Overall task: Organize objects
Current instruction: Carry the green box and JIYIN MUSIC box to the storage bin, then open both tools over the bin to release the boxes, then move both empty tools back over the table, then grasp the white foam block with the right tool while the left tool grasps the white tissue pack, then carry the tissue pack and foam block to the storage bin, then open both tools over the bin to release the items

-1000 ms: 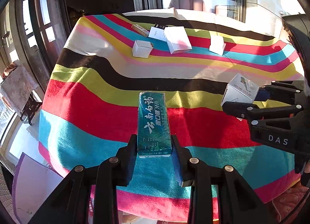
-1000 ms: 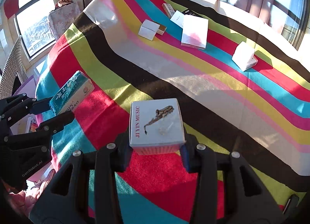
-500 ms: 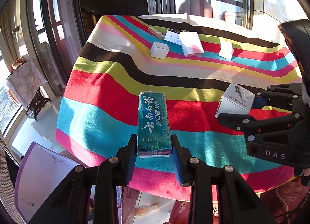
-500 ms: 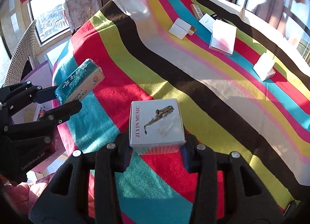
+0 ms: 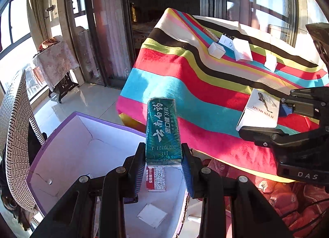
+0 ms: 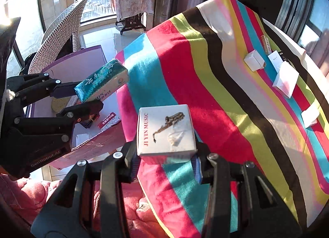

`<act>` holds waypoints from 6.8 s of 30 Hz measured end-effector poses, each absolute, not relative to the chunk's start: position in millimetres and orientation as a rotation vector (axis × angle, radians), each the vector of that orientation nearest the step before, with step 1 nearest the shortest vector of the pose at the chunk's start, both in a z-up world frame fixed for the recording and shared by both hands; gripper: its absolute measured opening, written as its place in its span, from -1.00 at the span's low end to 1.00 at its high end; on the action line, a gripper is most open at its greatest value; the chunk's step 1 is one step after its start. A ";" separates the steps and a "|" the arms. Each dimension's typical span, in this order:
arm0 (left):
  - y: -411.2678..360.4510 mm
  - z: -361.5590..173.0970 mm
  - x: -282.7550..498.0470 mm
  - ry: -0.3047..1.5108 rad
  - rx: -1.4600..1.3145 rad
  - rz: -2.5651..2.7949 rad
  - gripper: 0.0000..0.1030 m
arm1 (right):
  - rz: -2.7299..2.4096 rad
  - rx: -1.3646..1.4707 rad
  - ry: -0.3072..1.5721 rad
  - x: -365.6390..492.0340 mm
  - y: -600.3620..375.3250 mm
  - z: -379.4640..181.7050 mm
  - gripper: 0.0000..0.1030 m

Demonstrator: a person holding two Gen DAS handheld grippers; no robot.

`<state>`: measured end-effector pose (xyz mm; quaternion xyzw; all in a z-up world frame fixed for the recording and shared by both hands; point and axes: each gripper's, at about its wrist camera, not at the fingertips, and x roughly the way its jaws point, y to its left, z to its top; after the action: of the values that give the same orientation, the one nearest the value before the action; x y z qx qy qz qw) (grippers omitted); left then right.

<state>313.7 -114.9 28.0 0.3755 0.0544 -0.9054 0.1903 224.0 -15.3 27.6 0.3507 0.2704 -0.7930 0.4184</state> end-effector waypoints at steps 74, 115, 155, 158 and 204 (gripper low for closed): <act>-47.5 -1.3 -9.8 0.321 1.272 -2.661 0.92 | -2.935 1.214 0.036 -164.8 199.5 42.0 0.84; 170.9 6.8 -187.5 -0.280 1.390 -3.002 0.01 | -2.788 1.340 0.079 -10.3 325.1 5.7 0.05; 4.9 24.9 144.6 -0.121 1.188 -2.860 0.02 | -2.513 1.199 0.226 92.0 193.1 22.0 0.04; 2.1 22.9 145.8 -0.112 1.196 -2.856 0.02 | -2.466 1.190 0.260 98.9 176.1 19.8 0.04; -137.8 7.2 295.9 0.165 1.178 -2.483 0.02 | -1.941 0.891 0.732 246.6 -18.9 25.6 0.04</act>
<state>295.9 -137.8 7.2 0.4199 0.0587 -0.8849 0.1927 246.6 -18.9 25.6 0.3566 0.2931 -0.7772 0.4277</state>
